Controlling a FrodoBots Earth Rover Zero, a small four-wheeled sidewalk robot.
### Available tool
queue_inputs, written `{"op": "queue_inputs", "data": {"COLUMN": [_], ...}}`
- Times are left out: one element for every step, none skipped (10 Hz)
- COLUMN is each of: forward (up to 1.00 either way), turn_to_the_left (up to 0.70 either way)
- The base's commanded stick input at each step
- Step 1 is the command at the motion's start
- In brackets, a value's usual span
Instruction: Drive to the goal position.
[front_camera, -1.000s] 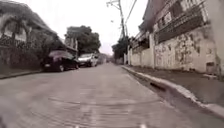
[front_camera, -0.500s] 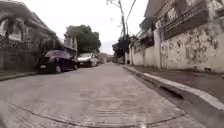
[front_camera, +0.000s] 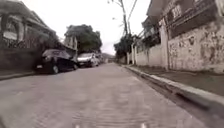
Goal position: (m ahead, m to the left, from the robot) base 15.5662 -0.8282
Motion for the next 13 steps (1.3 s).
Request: {"op": "queue_inputs", "data": {"forward": [1.0,1.0,1.0,1.0,1.0,1.0,1.0,1.0,1.0,1.0,1.0,1.0,1.0], "turn_to_the_left": [0.0,0.0,0.0,0.0,0.0,-0.07,-0.26,-0.27,-0.27,-0.27,-0.27,-0.22,-0.04]}}
